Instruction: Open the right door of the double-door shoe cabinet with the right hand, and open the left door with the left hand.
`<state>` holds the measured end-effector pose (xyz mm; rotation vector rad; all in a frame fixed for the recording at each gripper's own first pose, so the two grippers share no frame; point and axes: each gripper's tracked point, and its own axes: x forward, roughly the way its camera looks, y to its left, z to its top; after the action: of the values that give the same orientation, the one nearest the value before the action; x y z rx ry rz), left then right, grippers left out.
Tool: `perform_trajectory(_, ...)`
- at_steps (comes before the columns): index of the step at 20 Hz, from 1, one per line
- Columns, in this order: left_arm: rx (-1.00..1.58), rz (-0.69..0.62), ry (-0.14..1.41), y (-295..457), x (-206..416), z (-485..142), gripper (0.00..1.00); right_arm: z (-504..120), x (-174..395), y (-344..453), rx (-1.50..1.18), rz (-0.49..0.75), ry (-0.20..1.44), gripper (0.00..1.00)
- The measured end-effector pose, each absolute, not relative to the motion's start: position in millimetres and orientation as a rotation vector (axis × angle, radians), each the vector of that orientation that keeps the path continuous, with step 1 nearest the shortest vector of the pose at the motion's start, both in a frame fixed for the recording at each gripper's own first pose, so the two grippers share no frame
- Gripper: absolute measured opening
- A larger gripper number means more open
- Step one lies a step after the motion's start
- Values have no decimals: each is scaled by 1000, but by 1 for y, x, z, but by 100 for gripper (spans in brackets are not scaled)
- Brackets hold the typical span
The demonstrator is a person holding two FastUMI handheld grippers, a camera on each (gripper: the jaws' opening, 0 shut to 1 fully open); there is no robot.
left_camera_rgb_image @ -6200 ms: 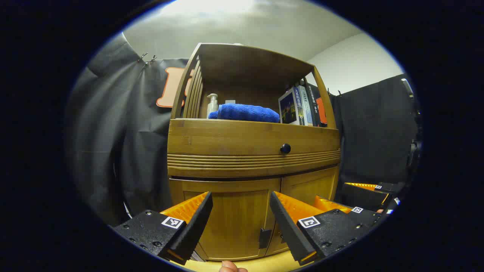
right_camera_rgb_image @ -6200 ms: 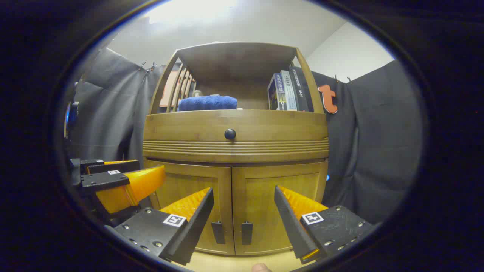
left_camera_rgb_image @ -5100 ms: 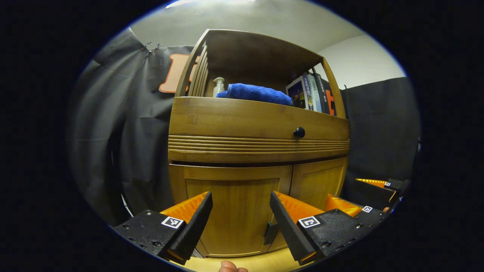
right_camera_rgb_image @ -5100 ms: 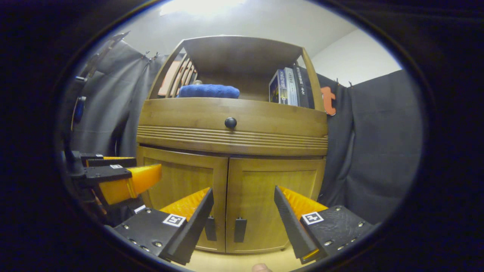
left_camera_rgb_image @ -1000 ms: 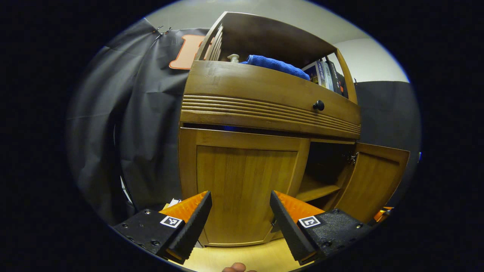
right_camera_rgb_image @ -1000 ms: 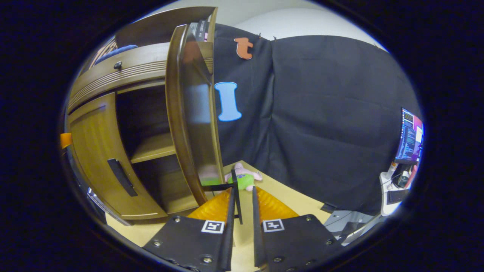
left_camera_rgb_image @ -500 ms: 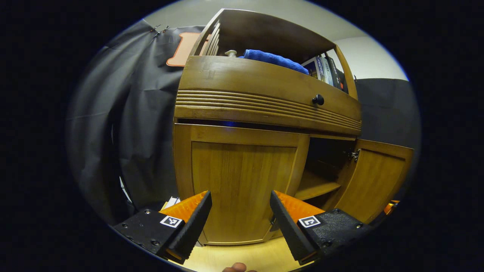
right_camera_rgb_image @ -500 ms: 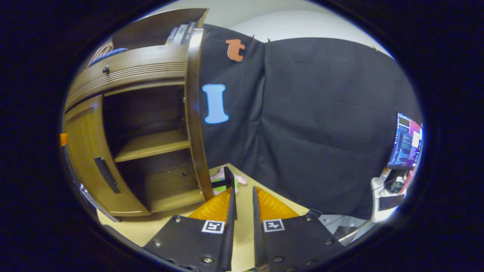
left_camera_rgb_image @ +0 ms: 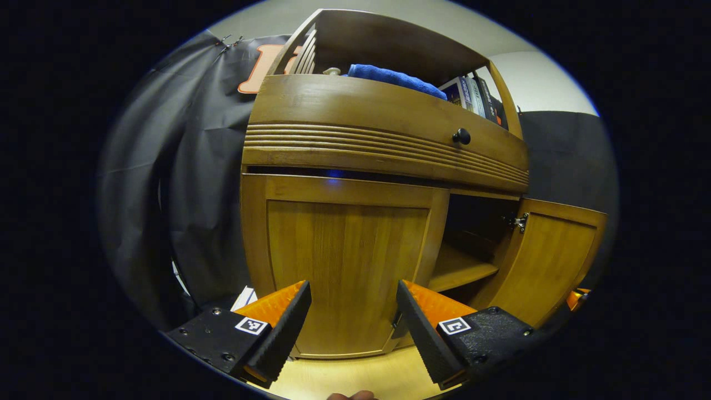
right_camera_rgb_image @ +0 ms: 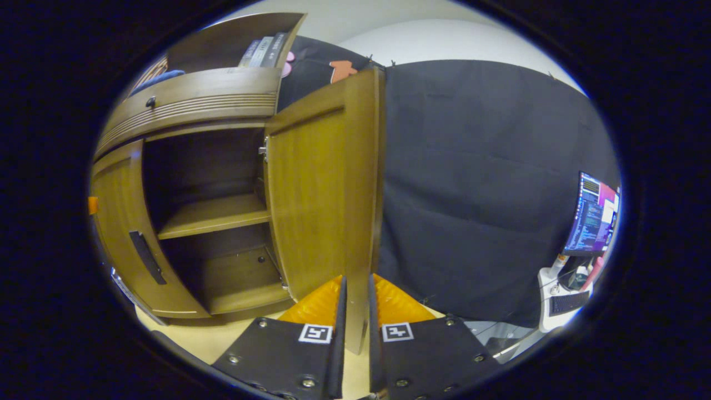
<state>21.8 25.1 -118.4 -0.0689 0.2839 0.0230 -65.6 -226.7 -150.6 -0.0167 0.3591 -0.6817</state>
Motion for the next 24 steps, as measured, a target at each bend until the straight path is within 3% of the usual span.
perform_trajectory(6,-63,-5,272,11,30,-122,92,-141,-72,-234,6,-692,330,19)
perform_trajectory(8,-61,-30,274,1,36,-128,95,-132,-78,-237,14,-707,311,18)
perform_trajectory(16,-56,-86,355,-39,59,-180,95,-101,-121,-267,-23,-773,286,18)
perform_trajectory(24,-51,3,400,-50,87,-225,93,-85,-141,-309,-53,-789,281,18)
